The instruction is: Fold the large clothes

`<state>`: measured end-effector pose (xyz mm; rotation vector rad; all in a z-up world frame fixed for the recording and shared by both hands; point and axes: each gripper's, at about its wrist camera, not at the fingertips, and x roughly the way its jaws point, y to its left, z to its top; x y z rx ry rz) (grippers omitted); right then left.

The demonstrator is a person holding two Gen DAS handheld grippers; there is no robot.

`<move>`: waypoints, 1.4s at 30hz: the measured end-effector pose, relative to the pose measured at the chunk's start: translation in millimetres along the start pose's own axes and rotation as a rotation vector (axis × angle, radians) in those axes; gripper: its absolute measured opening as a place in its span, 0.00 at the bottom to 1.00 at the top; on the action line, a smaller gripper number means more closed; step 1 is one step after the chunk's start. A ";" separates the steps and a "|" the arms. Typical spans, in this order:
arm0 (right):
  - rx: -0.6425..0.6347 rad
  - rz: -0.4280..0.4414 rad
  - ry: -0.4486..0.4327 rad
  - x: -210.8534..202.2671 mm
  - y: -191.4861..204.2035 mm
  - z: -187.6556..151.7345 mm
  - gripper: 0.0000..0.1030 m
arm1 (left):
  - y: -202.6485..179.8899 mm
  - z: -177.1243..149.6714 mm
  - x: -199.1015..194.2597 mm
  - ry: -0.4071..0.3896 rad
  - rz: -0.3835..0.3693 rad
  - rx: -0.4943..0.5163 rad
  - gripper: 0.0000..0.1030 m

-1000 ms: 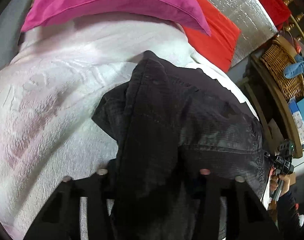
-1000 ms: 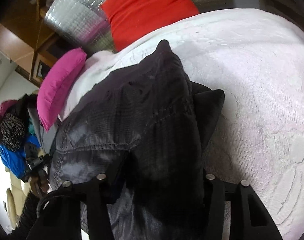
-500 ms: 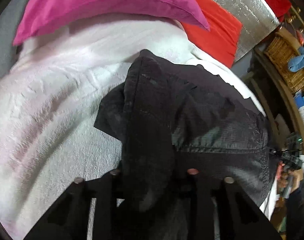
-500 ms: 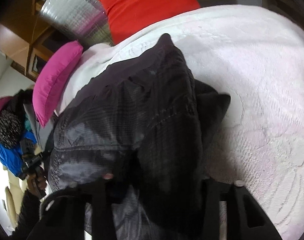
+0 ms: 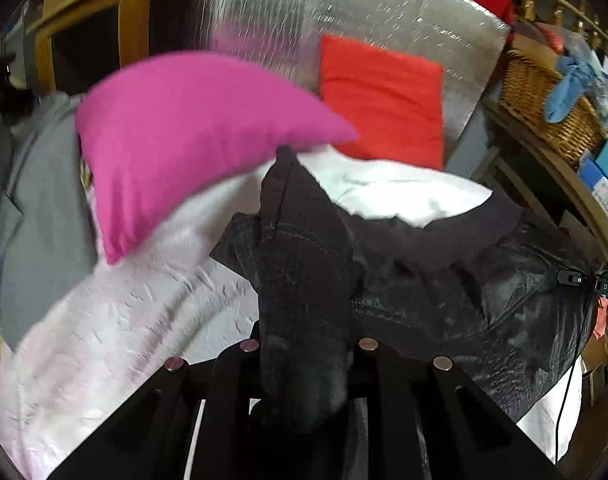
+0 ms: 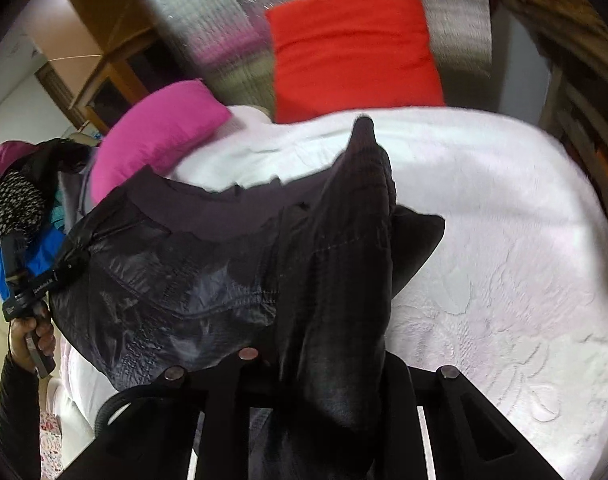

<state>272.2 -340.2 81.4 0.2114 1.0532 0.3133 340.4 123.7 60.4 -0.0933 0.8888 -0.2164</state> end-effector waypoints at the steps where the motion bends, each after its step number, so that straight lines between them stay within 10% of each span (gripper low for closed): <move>1: -0.010 -0.001 -0.010 -9.9 5.3 -0.3 0.19 | -2.3 0.4 -6.5 -0.007 0.002 0.005 0.17; 20: -0.093 -0.019 -0.136 -66.7 25.9 -54.8 0.19 | -48.2 -90.2 -135.1 -0.210 -0.008 0.034 0.17; 42: 0.200 0.046 0.016 45.4 -62.6 -196.1 0.28 | 8.8 -242.2 -29.7 0.060 -0.045 -0.253 0.23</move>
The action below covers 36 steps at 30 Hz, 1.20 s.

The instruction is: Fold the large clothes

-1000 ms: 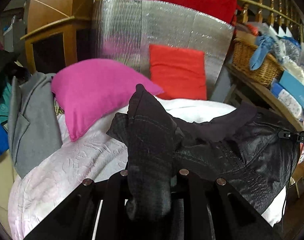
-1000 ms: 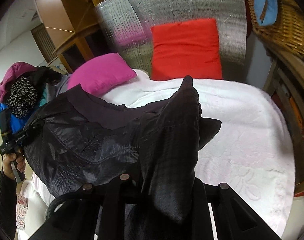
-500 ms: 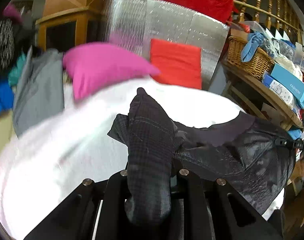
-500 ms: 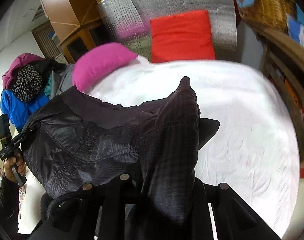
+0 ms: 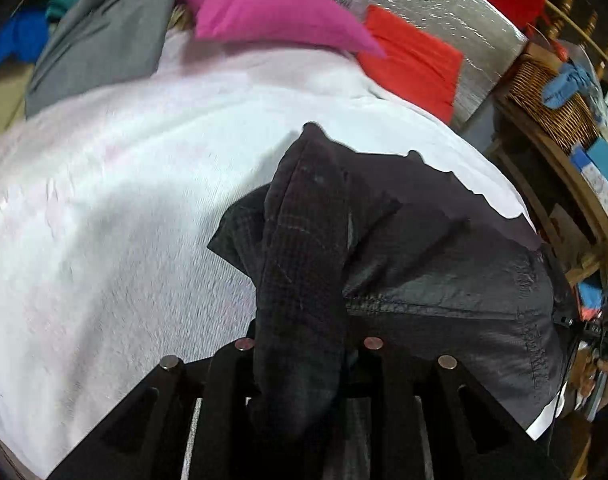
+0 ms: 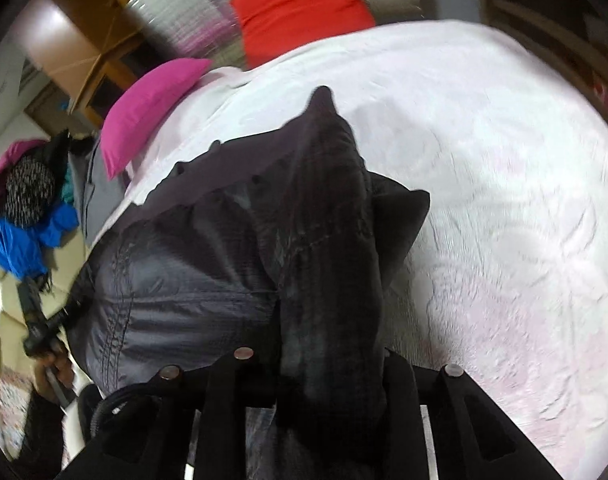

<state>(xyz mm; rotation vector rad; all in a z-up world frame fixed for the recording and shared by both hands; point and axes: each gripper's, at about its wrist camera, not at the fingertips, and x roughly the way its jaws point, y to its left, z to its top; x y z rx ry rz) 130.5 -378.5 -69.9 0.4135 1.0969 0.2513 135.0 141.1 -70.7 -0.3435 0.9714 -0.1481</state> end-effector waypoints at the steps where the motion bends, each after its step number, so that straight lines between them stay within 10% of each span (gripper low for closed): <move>1: 0.013 0.000 -0.002 2.6 -4.4 -2.0 0.34 | 3.1 -0.2 2.5 0.006 -0.009 -0.016 0.25; 5: 0.107 0.051 -0.012 7.6 -26.9 -10.5 0.54 | 6.8 -1.0 2.2 0.025 -0.015 -0.031 0.36; 11: 0.135 0.103 -0.073 -27.4 -34.6 -8.9 0.57 | 16.7 14.5 -48.8 -0.034 -0.027 -0.035 0.44; 15: 0.101 0.047 -0.156 -63.9 -34.6 11.3 0.57 | 16.9 38.7 -77.7 -0.162 0.014 0.007 0.68; 24: -0.095 -0.069 -0.025 9.0 10.6 71.8 0.58 | -33.6 75.0 23.3 0.024 -0.014 0.124 0.68; 26: -0.098 -0.080 -0.003 24.7 8.5 77.6 0.38 | -36.9 77.1 42.0 0.068 0.038 0.151 0.67; 28: -0.116 -0.089 0.021 33.6 11.5 81.2 0.14 | -37.3 78.7 52.6 0.089 0.112 0.186 0.13; 36: -0.178 -0.228 0.001 49.0 12.3 78.0 0.07 | -25.3 72.4 70.7 0.054 0.165 0.198 0.11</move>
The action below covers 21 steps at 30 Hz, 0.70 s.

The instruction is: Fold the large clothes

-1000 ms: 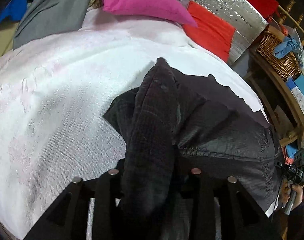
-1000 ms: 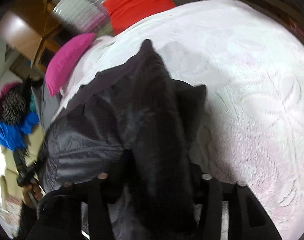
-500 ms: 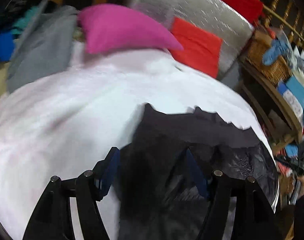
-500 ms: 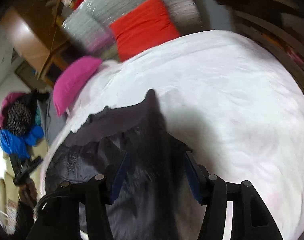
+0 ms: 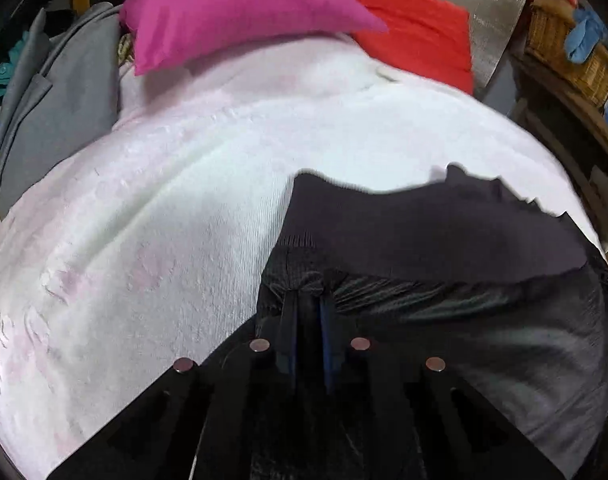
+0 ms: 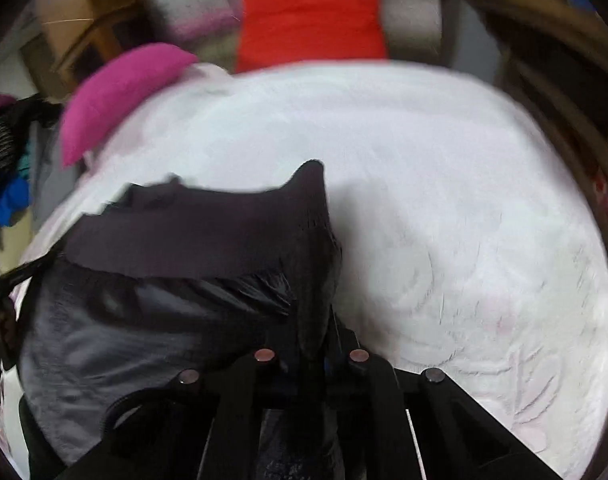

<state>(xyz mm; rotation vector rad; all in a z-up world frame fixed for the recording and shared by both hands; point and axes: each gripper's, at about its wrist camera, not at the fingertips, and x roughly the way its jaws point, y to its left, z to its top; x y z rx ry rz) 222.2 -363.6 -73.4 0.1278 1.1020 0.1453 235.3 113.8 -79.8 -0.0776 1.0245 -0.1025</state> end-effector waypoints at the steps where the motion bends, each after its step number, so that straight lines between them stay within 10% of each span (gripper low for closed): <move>1: 0.021 0.001 -0.006 3.7 -1.4 -3.6 0.07 | -0.2 1.1 1.0 -0.004 0.005 -0.002 0.11; 4: 0.115 0.022 -0.019 -0.4 -10.4 -7.5 0.12 | -2.8 2.5 -1.2 -0.003 0.029 0.002 0.15; 8: 0.196 -0.018 -0.073 -30.4 -17.9 -13.6 0.52 | -8.3 -0.1 -31.7 -0.062 0.068 -0.001 0.26; 12: 0.178 -0.052 -0.219 -91.0 6.0 -32.3 0.67 | -21.1 -11.5 -81.6 -0.173 0.136 -0.001 0.67; 21: 0.037 0.003 -0.312 -126.3 107.2 -103.7 0.80 | -84.5 -63.5 -131.6 -0.219 0.088 0.070 0.70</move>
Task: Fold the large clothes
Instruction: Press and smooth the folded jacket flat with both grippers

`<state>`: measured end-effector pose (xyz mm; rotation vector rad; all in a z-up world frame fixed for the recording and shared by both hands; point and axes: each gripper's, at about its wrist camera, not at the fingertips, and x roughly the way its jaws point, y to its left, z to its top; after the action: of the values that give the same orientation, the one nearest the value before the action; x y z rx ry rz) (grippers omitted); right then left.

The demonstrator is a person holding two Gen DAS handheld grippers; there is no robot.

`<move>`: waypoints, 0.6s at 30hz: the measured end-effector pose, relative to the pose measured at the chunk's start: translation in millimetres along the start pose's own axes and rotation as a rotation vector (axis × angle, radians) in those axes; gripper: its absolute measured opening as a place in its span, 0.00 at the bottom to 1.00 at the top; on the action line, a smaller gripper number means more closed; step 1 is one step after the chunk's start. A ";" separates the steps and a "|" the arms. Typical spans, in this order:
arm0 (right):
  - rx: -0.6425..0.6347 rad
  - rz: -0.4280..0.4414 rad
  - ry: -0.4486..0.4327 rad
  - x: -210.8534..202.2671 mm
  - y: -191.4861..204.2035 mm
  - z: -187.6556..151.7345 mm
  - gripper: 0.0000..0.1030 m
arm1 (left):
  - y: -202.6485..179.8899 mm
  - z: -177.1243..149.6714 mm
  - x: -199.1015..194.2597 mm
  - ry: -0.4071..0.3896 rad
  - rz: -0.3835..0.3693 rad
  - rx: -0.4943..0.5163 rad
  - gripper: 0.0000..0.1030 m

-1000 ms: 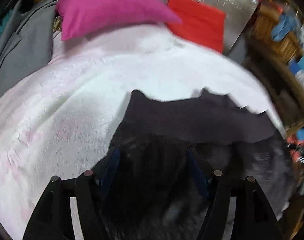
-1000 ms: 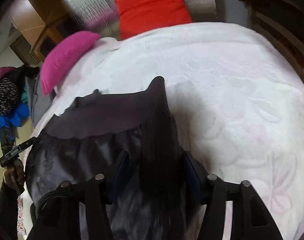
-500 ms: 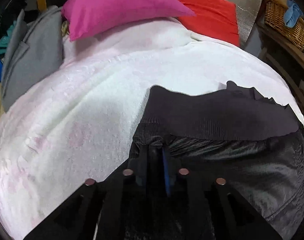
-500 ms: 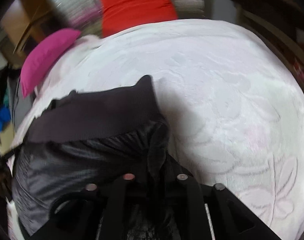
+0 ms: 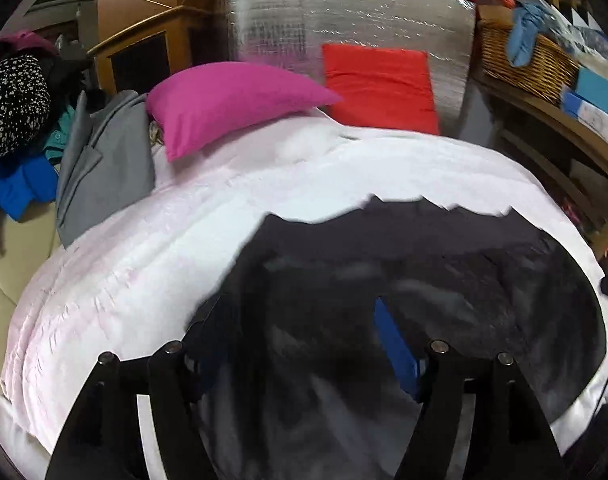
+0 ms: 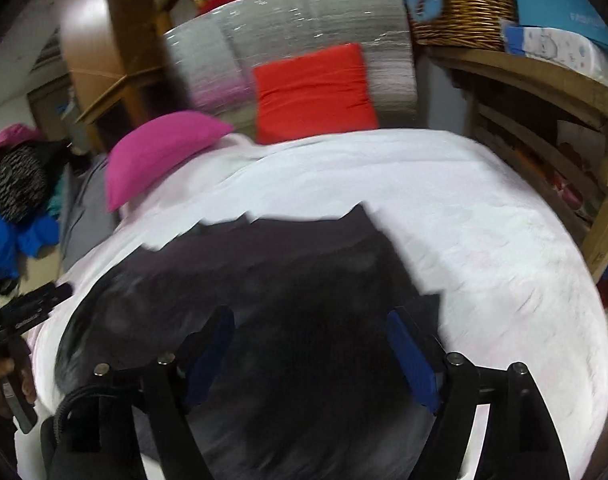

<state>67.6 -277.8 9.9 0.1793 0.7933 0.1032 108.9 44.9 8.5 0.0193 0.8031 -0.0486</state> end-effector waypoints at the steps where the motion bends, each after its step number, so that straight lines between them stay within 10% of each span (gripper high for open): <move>1: -0.008 0.004 0.008 1.0 5.6 -6.5 0.80 | -4.4 -4.8 -2.0 0.006 -0.008 0.005 0.70; 18: -0.042 -0.068 0.094 46.4 12.5 -61.3 0.82 | -34.2 -71.7 34.7 0.129 0.021 0.028 0.83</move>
<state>55.7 -250.8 -62.2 0.1083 0.8895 0.0639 79.8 12.1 -66.3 0.0577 0.9314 -0.0385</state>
